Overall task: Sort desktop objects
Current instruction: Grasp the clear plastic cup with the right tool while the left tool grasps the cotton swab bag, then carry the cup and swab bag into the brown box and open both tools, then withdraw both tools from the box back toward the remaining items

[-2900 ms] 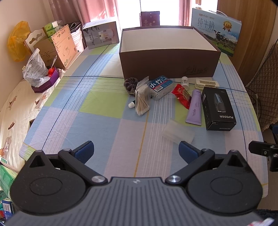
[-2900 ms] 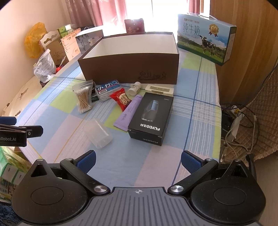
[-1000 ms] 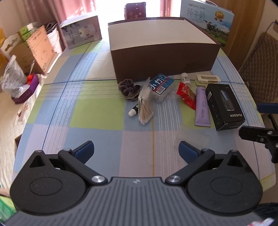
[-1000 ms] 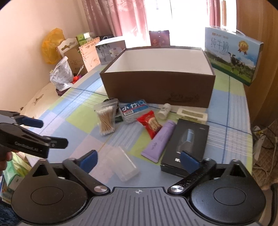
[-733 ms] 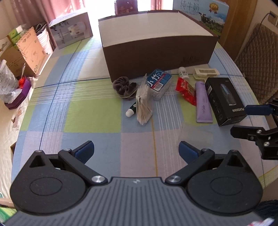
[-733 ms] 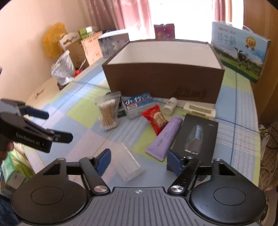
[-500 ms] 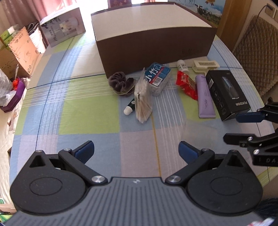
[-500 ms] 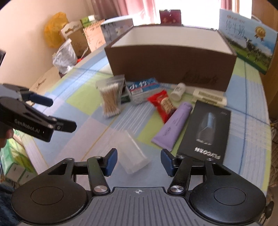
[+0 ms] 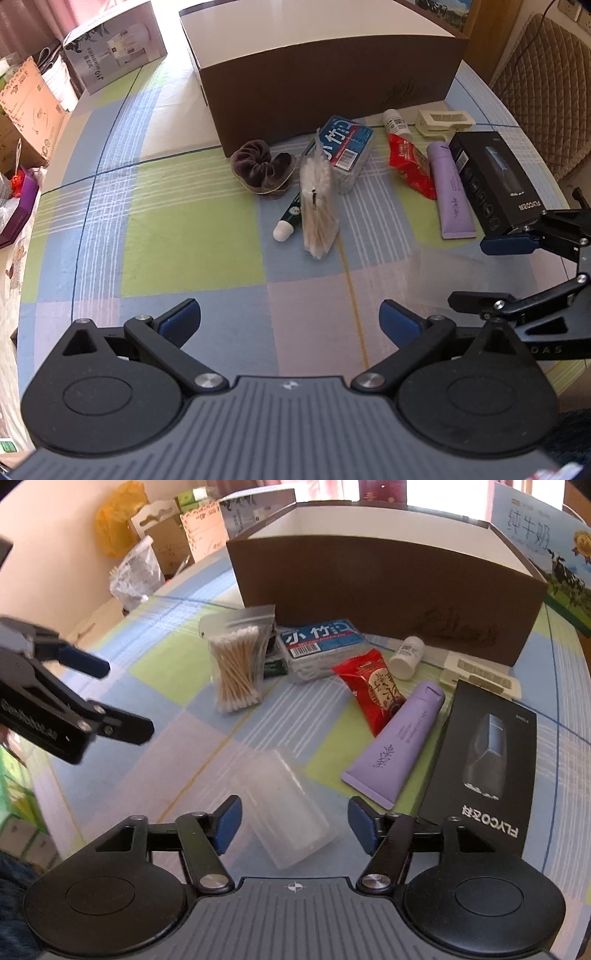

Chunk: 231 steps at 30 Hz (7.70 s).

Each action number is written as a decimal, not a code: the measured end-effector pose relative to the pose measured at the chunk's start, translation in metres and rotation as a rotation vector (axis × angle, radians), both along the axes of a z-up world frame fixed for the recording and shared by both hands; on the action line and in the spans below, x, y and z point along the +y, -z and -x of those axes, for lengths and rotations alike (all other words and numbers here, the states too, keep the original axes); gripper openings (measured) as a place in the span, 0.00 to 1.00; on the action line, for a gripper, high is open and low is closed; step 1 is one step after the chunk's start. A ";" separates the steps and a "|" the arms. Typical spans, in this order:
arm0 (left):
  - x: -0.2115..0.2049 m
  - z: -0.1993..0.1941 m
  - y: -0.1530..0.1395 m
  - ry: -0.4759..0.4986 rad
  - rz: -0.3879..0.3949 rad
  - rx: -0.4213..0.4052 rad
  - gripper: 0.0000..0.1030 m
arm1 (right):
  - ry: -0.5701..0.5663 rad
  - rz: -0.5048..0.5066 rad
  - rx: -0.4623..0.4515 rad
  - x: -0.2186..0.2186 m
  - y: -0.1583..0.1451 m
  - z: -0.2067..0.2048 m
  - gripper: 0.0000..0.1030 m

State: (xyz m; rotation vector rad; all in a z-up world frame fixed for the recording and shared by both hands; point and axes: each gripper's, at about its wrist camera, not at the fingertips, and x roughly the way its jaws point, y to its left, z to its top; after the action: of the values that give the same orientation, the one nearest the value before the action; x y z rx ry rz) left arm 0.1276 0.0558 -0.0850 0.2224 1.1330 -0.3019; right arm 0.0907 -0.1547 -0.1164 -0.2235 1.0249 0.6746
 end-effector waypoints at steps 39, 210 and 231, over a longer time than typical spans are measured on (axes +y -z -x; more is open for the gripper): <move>-0.033 -0.070 0.032 0.336 0.114 -0.096 0.19 | 0.651 0.032 0.059 -0.070 0.004 0.052 0.53; -0.013 -0.066 -0.094 -0.030 0.115 -0.246 0.86 | 0.307 -0.105 -0.212 -0.084 -0.111 -0.069 0.98; -0.002 -0.023 -0.048 -0.057 0.115 -0.131 0.86 | 0.379 -0.027 -0.082 -0.103 -0.057 -0.025 0.98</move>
State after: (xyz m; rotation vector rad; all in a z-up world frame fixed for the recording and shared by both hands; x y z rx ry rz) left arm 0.1507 0.0538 -0.0374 0.1061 0.9876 -0.2966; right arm 0.1159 -0.2577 -0.0594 -0.0301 0.9457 0.3320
